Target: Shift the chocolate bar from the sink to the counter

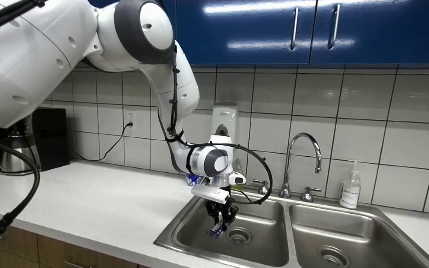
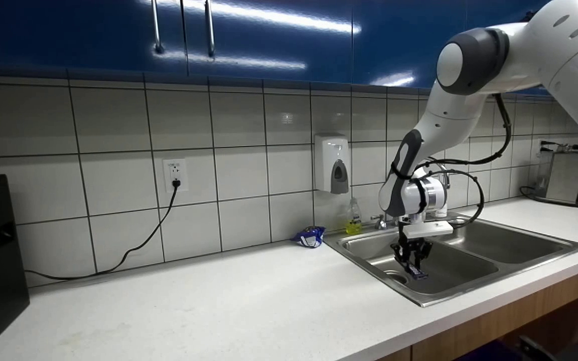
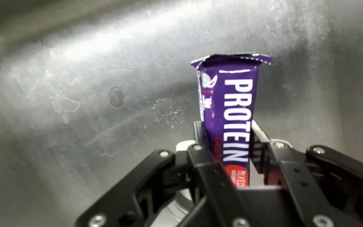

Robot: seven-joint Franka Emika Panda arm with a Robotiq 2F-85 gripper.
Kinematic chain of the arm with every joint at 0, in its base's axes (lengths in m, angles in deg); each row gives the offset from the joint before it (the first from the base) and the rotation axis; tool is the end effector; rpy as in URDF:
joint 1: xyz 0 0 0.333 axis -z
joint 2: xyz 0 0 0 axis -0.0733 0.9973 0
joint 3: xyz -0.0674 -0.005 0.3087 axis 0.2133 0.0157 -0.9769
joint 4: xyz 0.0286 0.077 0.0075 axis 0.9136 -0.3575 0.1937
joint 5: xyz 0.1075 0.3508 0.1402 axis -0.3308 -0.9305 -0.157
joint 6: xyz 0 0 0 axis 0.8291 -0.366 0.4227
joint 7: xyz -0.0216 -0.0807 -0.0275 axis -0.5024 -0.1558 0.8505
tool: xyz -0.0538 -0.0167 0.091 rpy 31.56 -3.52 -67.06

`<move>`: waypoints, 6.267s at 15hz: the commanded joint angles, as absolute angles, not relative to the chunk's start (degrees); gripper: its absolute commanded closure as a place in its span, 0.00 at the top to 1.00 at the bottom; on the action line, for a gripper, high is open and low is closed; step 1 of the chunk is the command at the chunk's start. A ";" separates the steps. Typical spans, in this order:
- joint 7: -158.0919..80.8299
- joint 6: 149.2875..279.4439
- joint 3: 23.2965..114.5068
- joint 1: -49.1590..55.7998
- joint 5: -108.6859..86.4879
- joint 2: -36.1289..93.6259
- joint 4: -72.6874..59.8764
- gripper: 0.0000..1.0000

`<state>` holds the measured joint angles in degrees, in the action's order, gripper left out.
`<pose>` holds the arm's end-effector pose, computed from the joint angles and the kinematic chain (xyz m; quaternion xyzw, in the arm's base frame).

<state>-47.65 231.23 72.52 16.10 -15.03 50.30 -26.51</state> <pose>0.5760 -0.2032 0.1353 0.9915 -0.1243 0.0032 0.0376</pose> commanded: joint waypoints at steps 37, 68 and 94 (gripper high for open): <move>-40.03 231.57 65.16 -8.20 7.91 30.12 -50.24 0.11; -38.50 233.69 65.69 -8.46 7.77 28.12 -53.89 1.00; -30.88 236.55 64.00 -2.13 -7.87 9.27 -69.34 1.00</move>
<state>-30.41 237.40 65.60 -3.62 -4.77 13.25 -66.22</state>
